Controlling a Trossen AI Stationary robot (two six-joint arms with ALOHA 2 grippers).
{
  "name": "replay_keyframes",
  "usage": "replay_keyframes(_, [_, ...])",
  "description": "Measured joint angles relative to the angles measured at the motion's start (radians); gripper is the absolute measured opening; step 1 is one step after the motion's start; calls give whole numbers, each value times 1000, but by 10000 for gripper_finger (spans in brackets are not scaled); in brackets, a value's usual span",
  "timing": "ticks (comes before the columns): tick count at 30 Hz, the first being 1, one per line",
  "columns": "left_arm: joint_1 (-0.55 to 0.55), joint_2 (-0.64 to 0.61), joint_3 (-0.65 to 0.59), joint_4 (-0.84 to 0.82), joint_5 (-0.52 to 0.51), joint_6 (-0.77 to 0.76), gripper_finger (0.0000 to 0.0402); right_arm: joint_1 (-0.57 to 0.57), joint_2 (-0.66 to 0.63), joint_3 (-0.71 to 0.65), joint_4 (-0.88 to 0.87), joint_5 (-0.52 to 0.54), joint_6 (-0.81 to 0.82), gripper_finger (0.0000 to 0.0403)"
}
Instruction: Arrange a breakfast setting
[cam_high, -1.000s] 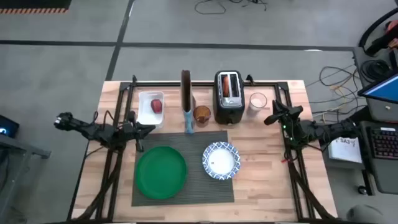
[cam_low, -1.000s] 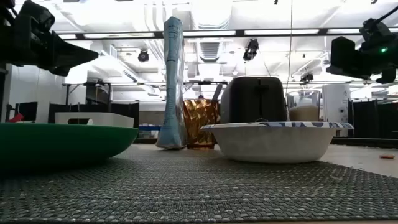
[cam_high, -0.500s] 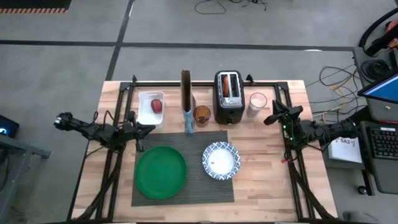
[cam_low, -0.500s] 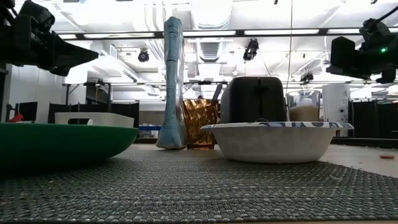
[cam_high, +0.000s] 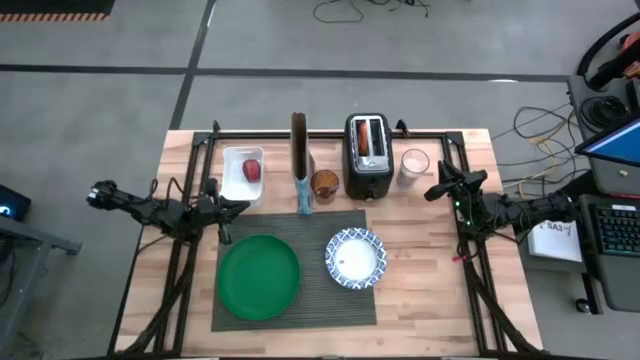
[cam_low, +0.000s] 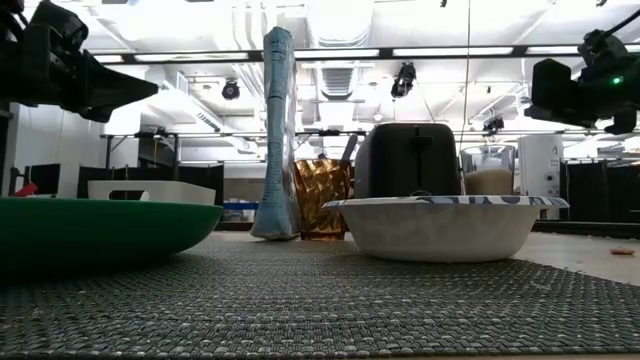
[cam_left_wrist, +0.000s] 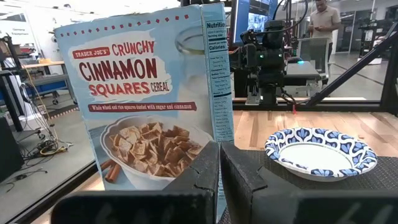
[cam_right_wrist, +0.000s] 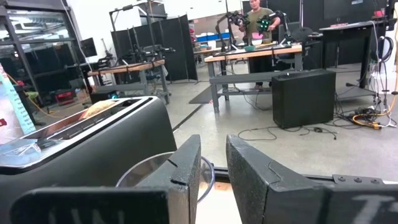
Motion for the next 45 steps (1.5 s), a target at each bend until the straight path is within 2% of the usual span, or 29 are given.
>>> replay_keyframes(37, [0,0,0,0,0,0,0,0,0,0,0,0,4,68])
replay_keyframes(39, [0,0,0,2,0,0,0,0,0,0,0,-2,81,68])
replay_keyframes(41, [0,0,0,23,2,-44,0,1,0,0,-4,-24,229,68])
replay_keyframes(45, [0,1,0,100,6,-287,0,2,0,0,5,-119,439,68])
